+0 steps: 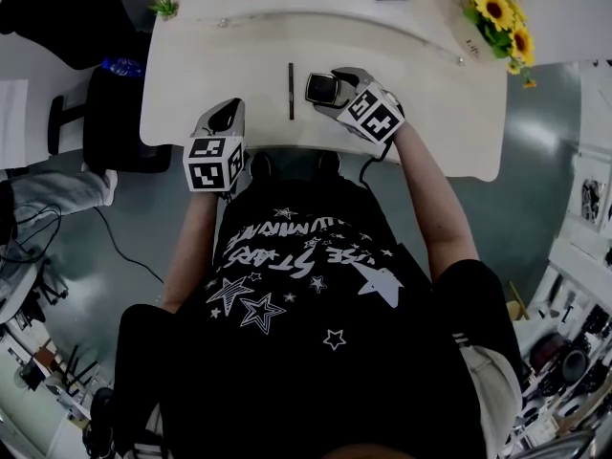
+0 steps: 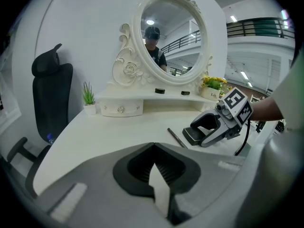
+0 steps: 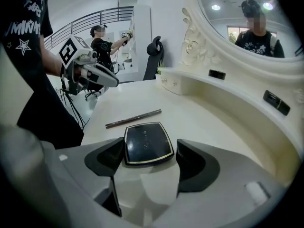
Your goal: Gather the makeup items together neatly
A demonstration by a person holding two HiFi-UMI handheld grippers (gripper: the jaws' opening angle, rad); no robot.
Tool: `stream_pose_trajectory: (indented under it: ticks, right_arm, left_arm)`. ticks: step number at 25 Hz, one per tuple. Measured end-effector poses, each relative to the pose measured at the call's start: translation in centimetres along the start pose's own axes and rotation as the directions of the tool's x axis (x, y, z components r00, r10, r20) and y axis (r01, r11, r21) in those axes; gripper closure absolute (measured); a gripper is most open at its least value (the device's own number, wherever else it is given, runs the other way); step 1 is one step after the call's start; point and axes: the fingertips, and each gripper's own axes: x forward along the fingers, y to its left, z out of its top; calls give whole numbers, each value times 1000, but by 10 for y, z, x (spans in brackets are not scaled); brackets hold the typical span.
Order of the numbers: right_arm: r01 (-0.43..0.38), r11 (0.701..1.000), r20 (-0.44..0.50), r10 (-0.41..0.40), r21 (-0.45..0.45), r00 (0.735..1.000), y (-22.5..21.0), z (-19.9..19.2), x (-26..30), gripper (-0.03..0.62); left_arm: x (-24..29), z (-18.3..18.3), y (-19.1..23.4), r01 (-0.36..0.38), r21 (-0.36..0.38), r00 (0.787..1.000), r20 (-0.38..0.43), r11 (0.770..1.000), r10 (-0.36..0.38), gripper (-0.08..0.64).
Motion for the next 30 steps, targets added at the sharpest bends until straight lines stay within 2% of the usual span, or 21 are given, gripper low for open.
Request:
stream_pose_trajectory:
  ticks: [5,9,15,18,22,25,27,30]
  right_arm:
    - [-16,1000,-5,16,-7,1000,5,3,-3,156]
    - [15,1000,30,-15,11,999,0,15,-13,156]
    - [89,994,141,-98,68,985,-23,54,-35,171]
    - [144,984,218,-165,109,962,-43,82,-44,197]
    - [247,947,292,-301,208,908,-80,118,-53,234]
    - [311,900,301,-401,306,865,-108,134,-55,274]
    - [336,874,291,-443,352,848,-123,141,-53,308]
    - [380,844,261,-492,379,831,-141,149,-47,323]
  left_arm:
    - [0,2,4,13,-8,1000,4,1000,-13,558]
    - [2,7,12,14,-7,1000,18,1000,-14,558]
    - [4,21,29,9,-15,998,55,1000,-8,558]
    - [6,31,37,10,-15,997,73,1000,-9,558]
    - [9,50,51,9,-13,994,107,1000,-7,558]
    - [11,64,62,8,-13,991,130,1000,-6,558]
    - [12,71,68,10,-16,990,141,1000,-7,558]
    - [14,77,77,8,-21,989,148,1000,-5,558]
